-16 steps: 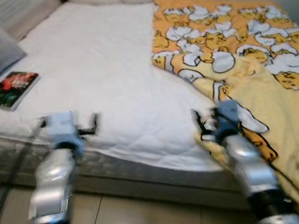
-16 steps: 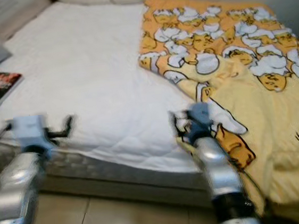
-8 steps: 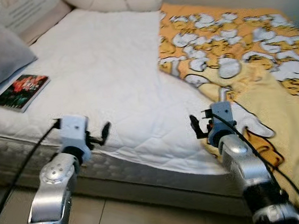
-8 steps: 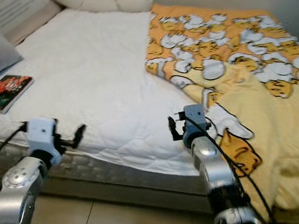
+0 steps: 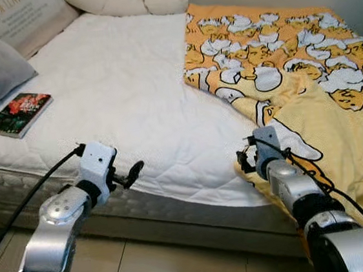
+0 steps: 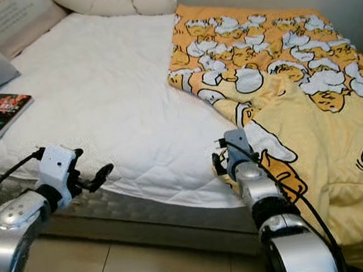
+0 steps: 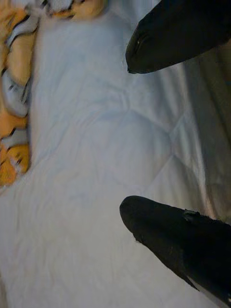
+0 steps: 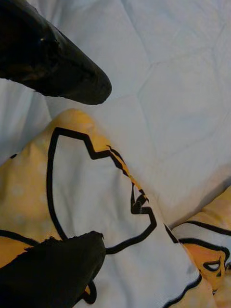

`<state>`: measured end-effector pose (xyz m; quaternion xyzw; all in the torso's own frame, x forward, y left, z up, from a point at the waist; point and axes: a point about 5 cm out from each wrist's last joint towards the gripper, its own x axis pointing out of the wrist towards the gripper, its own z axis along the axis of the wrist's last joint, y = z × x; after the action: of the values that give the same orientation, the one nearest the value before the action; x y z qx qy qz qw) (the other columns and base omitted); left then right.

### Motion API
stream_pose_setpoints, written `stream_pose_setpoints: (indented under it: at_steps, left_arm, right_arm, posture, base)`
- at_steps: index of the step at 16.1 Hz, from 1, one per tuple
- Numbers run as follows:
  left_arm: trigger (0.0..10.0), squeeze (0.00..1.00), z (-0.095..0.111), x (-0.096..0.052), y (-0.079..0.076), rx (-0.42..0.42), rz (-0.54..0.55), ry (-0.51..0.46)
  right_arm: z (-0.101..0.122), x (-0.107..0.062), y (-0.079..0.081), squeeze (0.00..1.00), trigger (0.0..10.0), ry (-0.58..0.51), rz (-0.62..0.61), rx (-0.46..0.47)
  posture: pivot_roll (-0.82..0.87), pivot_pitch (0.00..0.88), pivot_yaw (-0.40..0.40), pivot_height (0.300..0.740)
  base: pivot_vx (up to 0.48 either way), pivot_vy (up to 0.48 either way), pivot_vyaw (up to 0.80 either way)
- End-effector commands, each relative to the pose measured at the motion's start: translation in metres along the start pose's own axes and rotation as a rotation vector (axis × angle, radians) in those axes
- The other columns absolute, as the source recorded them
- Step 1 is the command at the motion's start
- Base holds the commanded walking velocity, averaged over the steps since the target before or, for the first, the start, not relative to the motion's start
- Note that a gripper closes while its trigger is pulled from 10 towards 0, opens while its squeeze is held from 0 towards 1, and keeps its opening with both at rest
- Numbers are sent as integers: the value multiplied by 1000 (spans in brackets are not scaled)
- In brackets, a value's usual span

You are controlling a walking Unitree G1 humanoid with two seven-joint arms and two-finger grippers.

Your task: Clean up the room

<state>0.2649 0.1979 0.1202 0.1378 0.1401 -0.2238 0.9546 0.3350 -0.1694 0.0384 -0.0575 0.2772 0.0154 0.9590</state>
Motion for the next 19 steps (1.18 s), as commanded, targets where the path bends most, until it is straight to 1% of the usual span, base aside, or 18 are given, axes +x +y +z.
stream_pose_setpoints:
  at_steps: [1,2,4,5,6,8,9,10,11,12,13,14,16,18,19]
  left_arm:
    - [10000,0,6,-4,-5,25,-71,2]
    - [10000,0,8,-7,-5,39,-87,8]
    - [10000,0,16,-12,-6,40,-143,4]
    - [10000,0,22,-16,-8,61,-171,-8]
    - [10000,0,27,-19,-7,72,-183,-13]
    - [10000,0,33,-27,-8,91,-226,-7]
    - [10000,0,34,-29,-9,100,-234,-6]
    - [10000,0,39,-33,-11,100,-236,-11]
    - [10000,0,41,-38,-12,101,-240,-7]
    - [10000,0,42,-41,-14,104,-243,-4]
    - [10000,0,45,-49,-16,106,-236,3]
    - [10000,0,45,-52,-16,105,-232,4]
    - [10000,0,49,-65,-17,100,-197,-3]
    - [10000,0,52,-70,-19,98,-191,-3]
    - [10000,0,53,-77,-22,96,-190,6]
  right_arm:
    - [4,2,-6,0,10000,-4,4,-6]
    - [5,2,-7,0,10000,4,3,-14]
    - [5,3,-10,0,10000,16,-7,-16]
    - [4,3,-9,0,10000,23,3,-42]
    - [3,3,-9,0,10000,27,2,-68]
    - [3,3,-11,0,10000,27,-25,-71]
    - [2,3,-12,0,10000,27,-41,-63]
    - [3,3,-15,0,10000,17,-56,-68]
    - [3,3,-15,0,10000,12,-57,-65]
    - [3,3,-16,0,10000,9,-52,-63]
    - [3,3,-15,0,10000,0,-33,-59]
    - [3,3,-15,0,10000,-5,-32,-66]
    - [9,3,-15,0,10000,-43,-42,-82]
    - [11,3,-16,0,10000,-48,-49,-102]
    - [11,3,-18,0,6235,-45,-61,-144]
  posture:
    - [43,0,-15,740]
    - [51,0,-9,740]
    - [66,0,3,740]
    - [65,2,14,740]
    - [66,34,22,740]
    - [86,100,28,740]
    - [89,107,29,740]
    - [107,151,25,740]
    - [118,177,24,740]
    - [128,191,20,740]
    - [139,206,18,740]
    - [148,216,16,740]
    - [171,225,11,740]
    - [187,228,10,740]
    - [195,234,11,740]
  base:
    - [0,0,0]
    - [0,0,0]
    - [0,0,0]
    - [0,0,0]
    - [0,0,0]
    - [0,0,0]
    - [0,0,0]
    - [0,0,0]
    - [0,0,0]
    - [0,0,0]
    - [0,0,0]
    - [0,0,0]
    - [0,0,0]
    - [0,0,0]
    - [0,0,0]
